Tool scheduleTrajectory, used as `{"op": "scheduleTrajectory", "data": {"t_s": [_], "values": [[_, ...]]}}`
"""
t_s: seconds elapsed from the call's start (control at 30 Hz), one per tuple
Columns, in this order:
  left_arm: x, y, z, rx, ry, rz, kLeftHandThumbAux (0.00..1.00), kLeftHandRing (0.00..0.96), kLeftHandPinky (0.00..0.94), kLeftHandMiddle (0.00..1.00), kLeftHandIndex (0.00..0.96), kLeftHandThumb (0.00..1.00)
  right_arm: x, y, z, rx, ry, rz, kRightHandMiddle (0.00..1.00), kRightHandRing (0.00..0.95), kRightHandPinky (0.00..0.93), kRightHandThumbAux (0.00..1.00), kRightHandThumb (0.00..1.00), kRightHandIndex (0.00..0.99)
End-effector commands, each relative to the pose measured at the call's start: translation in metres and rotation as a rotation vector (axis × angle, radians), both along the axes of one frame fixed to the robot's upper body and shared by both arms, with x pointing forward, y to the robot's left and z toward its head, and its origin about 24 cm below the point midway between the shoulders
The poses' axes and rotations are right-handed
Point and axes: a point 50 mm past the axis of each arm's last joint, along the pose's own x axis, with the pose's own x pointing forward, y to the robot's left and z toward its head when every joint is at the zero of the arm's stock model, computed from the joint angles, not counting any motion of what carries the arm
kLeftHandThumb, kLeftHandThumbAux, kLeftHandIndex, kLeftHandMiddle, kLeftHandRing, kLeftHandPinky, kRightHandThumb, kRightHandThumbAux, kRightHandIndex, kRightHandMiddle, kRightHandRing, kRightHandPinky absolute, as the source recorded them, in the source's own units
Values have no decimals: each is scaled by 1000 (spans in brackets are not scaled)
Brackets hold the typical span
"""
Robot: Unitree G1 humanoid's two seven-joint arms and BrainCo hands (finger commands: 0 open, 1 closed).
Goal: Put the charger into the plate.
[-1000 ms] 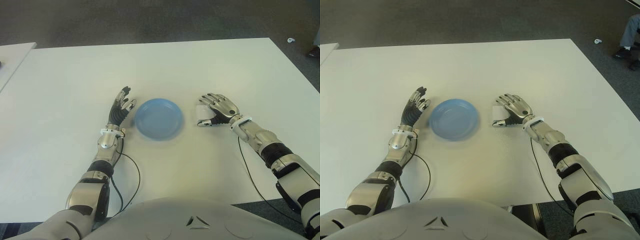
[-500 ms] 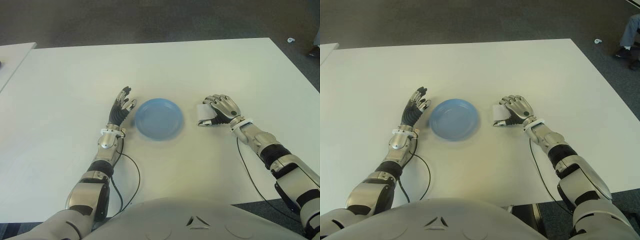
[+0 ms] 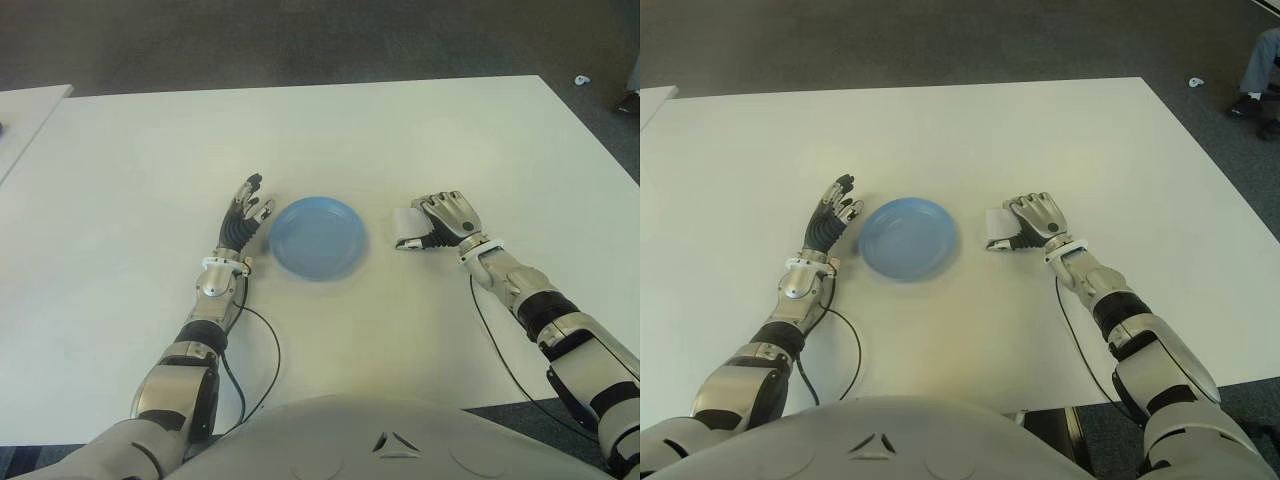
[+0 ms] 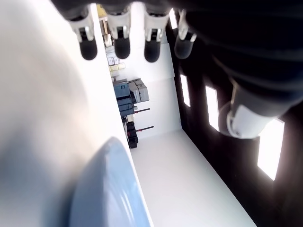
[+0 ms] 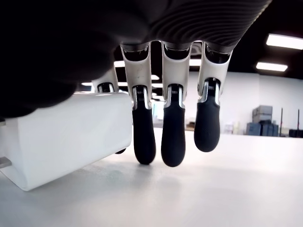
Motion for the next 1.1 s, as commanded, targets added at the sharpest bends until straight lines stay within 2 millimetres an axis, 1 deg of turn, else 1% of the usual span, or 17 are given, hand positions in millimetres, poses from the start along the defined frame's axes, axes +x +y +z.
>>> {"op": "scheduleTrajectory", "data": {"t_s": [0.03,0.17,0.33,0.63,1.1], "values": [[-44,3,-42,12,205,8,539,25,0,85,63,0,-12,-6,-13,-8,104,-15,831,832,840,708,744,440],[-44,2,-42,7,199,7,543,27,0,89,68,0,-12,-6,-12,7,125,-16,841,842,854,708,745,440],[-44,1,-41,9,192,7,543,28,0,91,66,0,-13,-6,-10,30,149,-17,847,847,843,709,746,440],[-45,0,-42,-6,193,3,546,41,0,104,78,0,-15,-8,-7,81,197,-35,863,855,861,709,744,440],[-44,-2,-43,-5,209,3,542,24,0,91,70,0,-14,-10,-1,119,229,-59,861,854,858,709,741,440]]}}
